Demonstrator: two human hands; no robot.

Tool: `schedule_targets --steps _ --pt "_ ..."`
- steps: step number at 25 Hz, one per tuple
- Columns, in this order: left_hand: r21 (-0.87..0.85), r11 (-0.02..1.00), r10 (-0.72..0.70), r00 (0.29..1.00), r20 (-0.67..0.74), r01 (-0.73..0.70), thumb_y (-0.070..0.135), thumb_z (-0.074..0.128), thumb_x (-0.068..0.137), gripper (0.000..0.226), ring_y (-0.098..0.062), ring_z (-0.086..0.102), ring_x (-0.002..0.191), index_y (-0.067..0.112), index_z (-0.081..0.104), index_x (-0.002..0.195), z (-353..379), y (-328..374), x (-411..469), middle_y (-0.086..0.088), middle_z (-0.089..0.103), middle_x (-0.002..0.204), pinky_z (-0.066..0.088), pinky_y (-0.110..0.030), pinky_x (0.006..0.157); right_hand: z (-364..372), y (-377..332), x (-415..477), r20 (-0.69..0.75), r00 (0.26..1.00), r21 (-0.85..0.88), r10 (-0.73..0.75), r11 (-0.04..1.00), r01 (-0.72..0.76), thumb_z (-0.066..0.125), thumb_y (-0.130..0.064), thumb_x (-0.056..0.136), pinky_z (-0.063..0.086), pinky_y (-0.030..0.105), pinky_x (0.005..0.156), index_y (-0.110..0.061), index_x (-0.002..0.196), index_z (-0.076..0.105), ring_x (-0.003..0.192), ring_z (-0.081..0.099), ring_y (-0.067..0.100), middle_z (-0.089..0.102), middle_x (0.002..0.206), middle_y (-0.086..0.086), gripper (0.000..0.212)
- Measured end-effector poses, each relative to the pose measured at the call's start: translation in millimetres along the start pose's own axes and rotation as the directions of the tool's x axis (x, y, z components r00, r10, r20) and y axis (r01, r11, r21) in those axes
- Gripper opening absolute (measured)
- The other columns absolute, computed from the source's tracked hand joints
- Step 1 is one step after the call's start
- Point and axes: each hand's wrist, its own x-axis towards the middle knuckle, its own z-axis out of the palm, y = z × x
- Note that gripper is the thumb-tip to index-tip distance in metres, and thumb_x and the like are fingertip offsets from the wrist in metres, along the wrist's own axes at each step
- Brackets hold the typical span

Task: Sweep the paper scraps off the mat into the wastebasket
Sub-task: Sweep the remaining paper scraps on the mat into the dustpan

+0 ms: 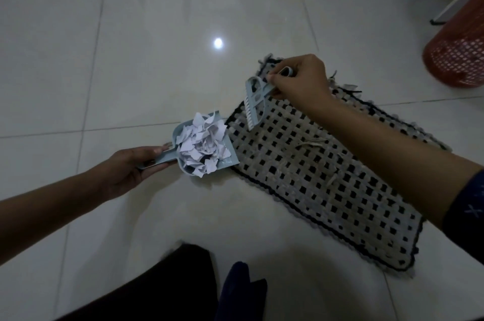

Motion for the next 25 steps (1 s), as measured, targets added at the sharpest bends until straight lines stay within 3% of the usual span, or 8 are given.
schedule_targets --steps 5,8,10,14,19,25 --pt "-0.033 0.997 -0.067 0.994 -0.09 0.064 0.002 0.049 0.087 0.028 -0.018 0.072 0.085 -0.003 0.075 0.077 -40.8 -24.1 -35.6 -0.015 0.074 0.093 0.057 -0.021 0.071 36.9 -1.2 -17.1 0.192 0.975 -0.063 -0.111 0.99 0.125 0.065 -0.01 0.084 0.061 0.044 0.069 -0.002 0.081 0.074 0.069 0.07 0.024 0.071 0.072 0.012 0.012" --pt "-0.069 0.994 -0.095 0.988 -0.122 0.087 0.002 0.051 0.082 0.023 -0.02 0.072 0.085 -0.01 0.071 0.083 -58.6 -38.1 -44.3 -0.019 0.073 0.097 0.057 -0.024 0.071 52.1 -0.5 -27.3 0.284 0.947 -0.112 -0.152 0.975 0.19 0.064 -0.011 0.084 0.06 0.028 0.063 -0.004 0.082 0.075 0.066 0.069 0.023 0.073 0.074 0.014 0.013" --pt "-0.089 0.991 -0.109 0.983 -0.146 0.096 0.0 0.048 0.086 0.024 -0.021 0.072 0.084 -0.012 0.069 0.085 -65.4 -45.9 -45.4 -0.021 0.072 0.099 0.058 -0.024 0.069 59.6 0.7 -33.6 0.312 0.932 -0.139 -0.184 0.962 0.236 0.063 -0.011 0.084 0.051 0.02 0.053 -0.006 0.083 0.075 0.061 0.066 0.022 0.073 0.072 0.013 0.013" --pt "-0.142 0.988 -0.091 0.976 -0.197 0.064 -0.002 0.048 0.088 0.025 -0.02 0.072 0.08 -0.01 0.071 0.082 -71.3 -52.9 -35.3 -0.02 0.068 0.106 0.058 -0.024 0.069 71.2 -2.4 -38.9 0.323 0.929 -0.106 -0.183 0.968 0.228 0.062 -0.013 0.086 0.041 0.003 0.048 -0.007 0.084 0.075 0.054 0.057 0.007 0.07 0.068 0.007 0.014" --pt "-0.166 0.985 -0.069 0.983 -0.167 0.041 -0.001 0.048 0.089 0.031 -0.019 0.072 0.08 -0.016 0.054 0.116 -59.9 -45.8 -20.7 -0.025 0.061 0.117 0.056 -0.026 0.076 87.1 -15.6 -41.3 0.316 0.93 -0.14 -0.187 0.96 0.241 0.061 -0.009 0.084 0.043 0.011 0.057 -0.004 0.083 0.075 0.065 0.064 0.016 0.074 0.077 0.012 0.015" --pt "-0.154 0.987 -0.063 0.985 -0.159 0.038 -0.001 0.047 0.089 0.034 -0.019 0.072 0.081 -0.016 0.052 0.119 -56.3 -44.3 -18.9 -0.027 0.059 0.122 0.055 -0.026 0.078 106.1 -32.9 -48.7 0.35 0.908 -0.101 -0.229 0.955 0.28 0.059 -0.007 0.084 0.046 0.019 0.061 -0.002 0.083 0.074 0.064 0.06 0.014 0.074 0.076 0.012 0.016"
